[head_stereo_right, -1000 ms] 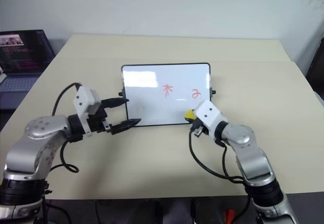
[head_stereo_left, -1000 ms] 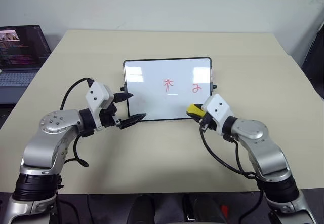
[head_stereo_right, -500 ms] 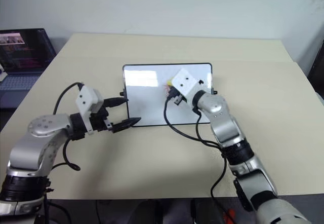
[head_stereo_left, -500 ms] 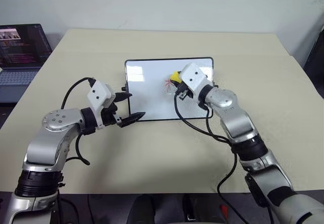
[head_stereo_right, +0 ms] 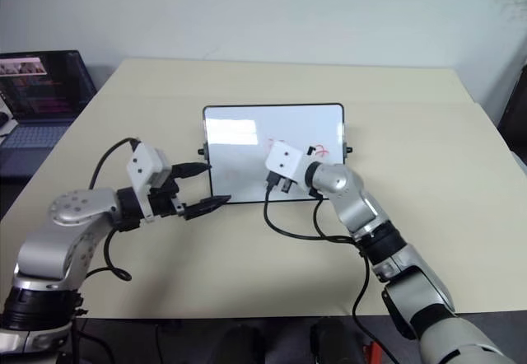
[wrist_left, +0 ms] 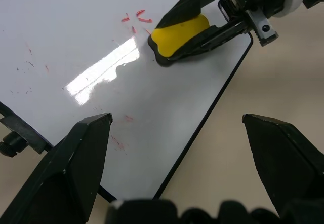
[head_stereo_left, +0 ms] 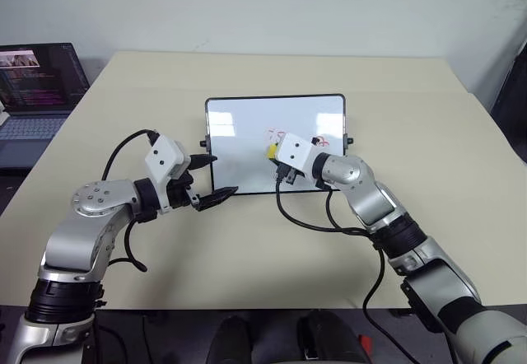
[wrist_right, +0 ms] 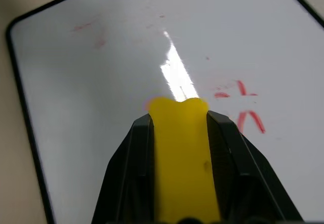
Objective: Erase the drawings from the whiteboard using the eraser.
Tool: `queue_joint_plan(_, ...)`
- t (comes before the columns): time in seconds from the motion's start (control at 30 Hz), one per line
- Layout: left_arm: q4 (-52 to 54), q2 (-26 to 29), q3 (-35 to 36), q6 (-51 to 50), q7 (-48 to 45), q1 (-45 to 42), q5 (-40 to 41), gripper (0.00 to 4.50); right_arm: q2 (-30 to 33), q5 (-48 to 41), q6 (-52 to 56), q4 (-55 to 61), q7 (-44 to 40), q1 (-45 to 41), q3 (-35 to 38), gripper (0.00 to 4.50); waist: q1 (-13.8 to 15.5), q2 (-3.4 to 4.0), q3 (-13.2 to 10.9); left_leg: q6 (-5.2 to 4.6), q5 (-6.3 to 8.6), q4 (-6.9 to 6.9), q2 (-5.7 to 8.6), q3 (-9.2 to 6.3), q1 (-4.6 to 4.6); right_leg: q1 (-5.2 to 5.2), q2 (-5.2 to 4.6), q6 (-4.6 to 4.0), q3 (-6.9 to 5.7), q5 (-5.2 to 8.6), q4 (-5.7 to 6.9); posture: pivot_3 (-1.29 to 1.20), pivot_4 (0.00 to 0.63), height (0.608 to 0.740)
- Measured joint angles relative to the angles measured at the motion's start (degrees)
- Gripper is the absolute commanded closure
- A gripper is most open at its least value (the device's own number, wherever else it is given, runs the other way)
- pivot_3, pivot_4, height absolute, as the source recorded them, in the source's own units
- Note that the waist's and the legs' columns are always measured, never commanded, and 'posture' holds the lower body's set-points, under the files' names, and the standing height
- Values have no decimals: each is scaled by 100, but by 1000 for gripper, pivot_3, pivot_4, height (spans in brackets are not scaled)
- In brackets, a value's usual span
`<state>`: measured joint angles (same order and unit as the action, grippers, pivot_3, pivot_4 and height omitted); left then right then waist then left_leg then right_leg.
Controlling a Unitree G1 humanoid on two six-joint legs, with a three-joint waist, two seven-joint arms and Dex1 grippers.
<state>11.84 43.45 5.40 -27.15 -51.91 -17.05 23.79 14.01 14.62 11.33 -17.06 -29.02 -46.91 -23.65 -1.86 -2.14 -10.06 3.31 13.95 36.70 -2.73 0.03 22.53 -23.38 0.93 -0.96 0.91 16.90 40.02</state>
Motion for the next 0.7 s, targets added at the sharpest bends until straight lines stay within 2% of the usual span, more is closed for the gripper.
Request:
queue_joint_plan(0.17,87,0,-1,-3,0,68,7,0,14,101,-207,-434,409,-339,279,3398,1,-1,1,-1,-1,15,-2,-1,5,3,1,-2,1,-5,0,0,150,740)
queue_joint_plan(0.37,113,0,-1,-16,4,68,22,0,118,-3,-50,-61,-486,-57,99,3398,2,-2,1,-2,0,15,-3,-3,5,4,1,-3,1,-5,0,0,150,740)
queue_joint_plan(0.47,116,0,-1,-16,4,68,23,0,109,8,-16,7,-590,38,30,3398,-2,-2,1,-2,0,15,-3,-2,1,6,1,-2,1,-5,2,0,150,740)
queue_joint_plan(0.6,122,-1,-10,-21,6,64,25,0,-82,199,-269,-439,143,-284,112,3398,-8,1,-1,-2,-2,19,-1,-2,1,5,2,2,1,-6,5,0,150,740)
queue_joint_plan(0.7,125,-1,-10,-23,8,67,26,0,11,229,-339,-652,413,-499,351,3398,15,0,0,-2,-2,20,-2,-4,7,5,0,0,-1,-8,0,0,150,740)
